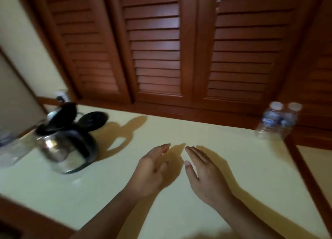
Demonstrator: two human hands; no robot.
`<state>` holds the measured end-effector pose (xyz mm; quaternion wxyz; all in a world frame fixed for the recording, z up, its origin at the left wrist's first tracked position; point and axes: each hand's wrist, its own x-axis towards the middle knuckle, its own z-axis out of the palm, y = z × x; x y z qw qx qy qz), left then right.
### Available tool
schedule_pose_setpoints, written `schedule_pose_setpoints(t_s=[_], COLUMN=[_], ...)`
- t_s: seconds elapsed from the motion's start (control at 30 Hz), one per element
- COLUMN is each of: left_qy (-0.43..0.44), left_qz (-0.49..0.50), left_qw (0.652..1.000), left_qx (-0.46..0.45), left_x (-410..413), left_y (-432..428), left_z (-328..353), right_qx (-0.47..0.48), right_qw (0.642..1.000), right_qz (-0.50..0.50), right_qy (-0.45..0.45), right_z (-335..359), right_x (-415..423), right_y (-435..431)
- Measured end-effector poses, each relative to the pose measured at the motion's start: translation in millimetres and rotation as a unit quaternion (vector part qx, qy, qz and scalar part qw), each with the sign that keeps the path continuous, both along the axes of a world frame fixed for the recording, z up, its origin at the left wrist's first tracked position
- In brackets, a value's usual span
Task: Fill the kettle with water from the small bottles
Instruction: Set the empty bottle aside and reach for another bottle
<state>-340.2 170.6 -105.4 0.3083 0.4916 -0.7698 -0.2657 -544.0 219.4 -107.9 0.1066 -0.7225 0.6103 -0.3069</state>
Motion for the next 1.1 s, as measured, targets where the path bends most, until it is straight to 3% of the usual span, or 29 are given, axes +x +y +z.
schedule_pose_setpoints(t_s=[0.3,0.57,0.77,0.93,1.1], left_qy=[0.001,0.018,0.019,0.038,0.035], left_qz=[0.164,0.241,0.281,0.317,0.328], left_qw=[0.986,0.969,0.956,0.943,0.937], left_qx=[-0.025,-0.047,-0.077,-0.095,-0.118], left_x=[172.8,310.9,421.9,497.1,525.6], left_y=[70.0,102.4,80.3,49.9,16.7], left_z=[-1.6,3.9,9.1,9.1,11.8], right_qx=[0.001,-0.003,-0.022,0.011,0.065], right_qw=[0.980,0.960,0.963,0.976,0.974], right_qz=[0.196,0.278,0.267,0.208,0.160], right_qy=[-0.028,-0.031,-0.027,0.061,0.147], right_z=[-11.0,-10.8,-5.0,-19.4,-32.6], right_x=[173.1,316.5,437.9,507.6,524.5], right_y=[1.4,14.7,-19.5,-60.9,-71.5])
